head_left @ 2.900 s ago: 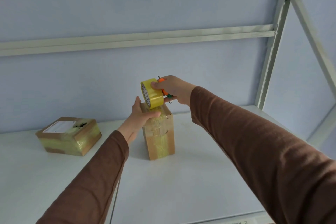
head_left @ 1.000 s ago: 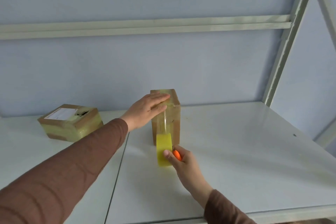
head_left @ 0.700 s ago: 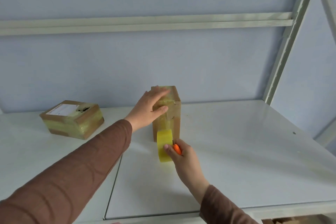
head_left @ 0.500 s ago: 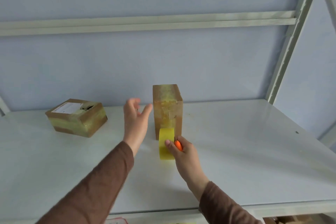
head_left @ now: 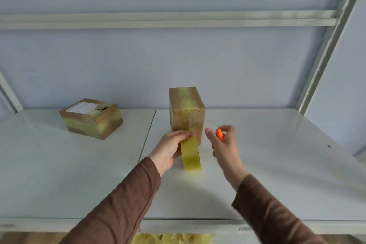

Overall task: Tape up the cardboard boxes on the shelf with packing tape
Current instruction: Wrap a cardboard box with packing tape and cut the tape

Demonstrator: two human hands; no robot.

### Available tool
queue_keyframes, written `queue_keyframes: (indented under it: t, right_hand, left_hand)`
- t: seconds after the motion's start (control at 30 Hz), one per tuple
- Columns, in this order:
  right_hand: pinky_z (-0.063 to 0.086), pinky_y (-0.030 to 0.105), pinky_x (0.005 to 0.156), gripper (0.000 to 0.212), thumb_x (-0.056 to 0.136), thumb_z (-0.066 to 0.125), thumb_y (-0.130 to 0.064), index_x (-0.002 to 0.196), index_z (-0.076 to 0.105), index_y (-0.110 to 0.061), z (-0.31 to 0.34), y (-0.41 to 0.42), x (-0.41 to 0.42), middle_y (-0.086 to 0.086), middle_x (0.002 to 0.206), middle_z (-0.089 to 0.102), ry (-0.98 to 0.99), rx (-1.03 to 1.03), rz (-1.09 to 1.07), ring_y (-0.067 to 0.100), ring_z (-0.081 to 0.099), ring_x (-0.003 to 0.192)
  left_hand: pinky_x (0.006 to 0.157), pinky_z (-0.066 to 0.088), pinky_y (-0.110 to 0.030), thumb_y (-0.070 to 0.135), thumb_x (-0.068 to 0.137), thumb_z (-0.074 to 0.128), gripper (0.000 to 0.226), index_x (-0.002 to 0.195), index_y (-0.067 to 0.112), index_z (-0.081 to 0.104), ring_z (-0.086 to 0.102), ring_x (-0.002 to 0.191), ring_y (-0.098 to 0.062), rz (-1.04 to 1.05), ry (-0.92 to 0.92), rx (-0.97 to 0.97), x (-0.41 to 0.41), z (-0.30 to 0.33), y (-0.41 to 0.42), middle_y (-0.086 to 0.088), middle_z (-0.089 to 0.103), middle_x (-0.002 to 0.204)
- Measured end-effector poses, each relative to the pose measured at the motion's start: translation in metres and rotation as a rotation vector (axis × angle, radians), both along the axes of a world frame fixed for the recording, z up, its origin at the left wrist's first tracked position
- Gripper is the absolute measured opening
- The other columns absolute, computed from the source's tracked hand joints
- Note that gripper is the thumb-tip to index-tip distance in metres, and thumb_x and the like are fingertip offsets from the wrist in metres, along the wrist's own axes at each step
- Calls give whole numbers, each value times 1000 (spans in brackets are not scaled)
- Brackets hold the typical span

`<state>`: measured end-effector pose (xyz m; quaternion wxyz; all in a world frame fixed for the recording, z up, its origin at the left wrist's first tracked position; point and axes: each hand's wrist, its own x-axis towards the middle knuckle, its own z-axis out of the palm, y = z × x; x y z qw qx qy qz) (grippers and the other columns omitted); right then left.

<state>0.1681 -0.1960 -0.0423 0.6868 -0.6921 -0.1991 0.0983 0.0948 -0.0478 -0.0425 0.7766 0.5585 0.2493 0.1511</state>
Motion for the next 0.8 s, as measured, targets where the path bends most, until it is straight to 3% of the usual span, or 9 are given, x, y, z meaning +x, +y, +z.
queue_keyframes:
  t: [0.07, 0.13, 0.27, 0.4, 0.63, 0.8]
  right_hand:
    - [40, 31, 67, 27, 94, 62, -27, 106, 38, -21, 11, -1, 14, -1, 93, 49, -85, -185, 93, 14, 47, 74]
    - [36, 30, 63, 18, 96, 55, -22, 101, 39, -18, 22, 0, 18, -2, 88, 51, -290, -316, 156, 14, 46, 73]
    - [42, 33, 67, 8, 100, 60, -21, 107, 57, -18, 32, 1, 28, -3, 92, 63, -794, -489, 167, 16, 55, 77]
    - [51, 40, 68, 19, 102, 60, -33, 117, 63, -21, 33, 5, 41, -4, 94, 67, -1149, -626, 94, 22, 61, 86]
    - [51, 41, 55, 19, 102, 58, -35, 105, 51, -18, 28, 26, 55, -3, 88, 64, -1387, -753, 75, 23, 58, 81]
    - [35, 33, 50, 17, 101, 58, -32, 101, 48, -18, 29, 39, 57, -1, 83, 60, -1413, -831, 20, 26, 62, 76]
  left_hand:
    - [66, 60, -25, 10, 100, 62, 15, 108, 2, 72, 73, 80, -20, 16, -12, -14, 0, -1, 0, -11, 75, 99]
    - [71, 60, -27, 9, 99, 63, 12, 103, 4, 73, 72, 82, -20, 30, -25, -10, 2, -4, 1, -11, 75, 99]
    - [89, 56, -34, 12, 102, 59, 17, 104, 7, 75, 73, 100, -26, 31, -43, 58, 2, -10, 0, -16, 76, 110]
    - [64, 55, -18, 16, 102, 60, 22, 110, 5, 77, 75, 99, -23, 70, -52, 102, 1, -14, 3, -14, 77, 109]
    - [61, 54, -18, 13, 100, 62, 20, 104, 2, 78, 76, 81, -15, 37, -87, 163, 5, -13, 13, -16, 78, 102]
    - [58, 53, -19, 15, 97, 66, 16, 94, 7, 80, 75, 74, -14, -21, -87, 234, 9, -3, 25, -10, 79, 89]
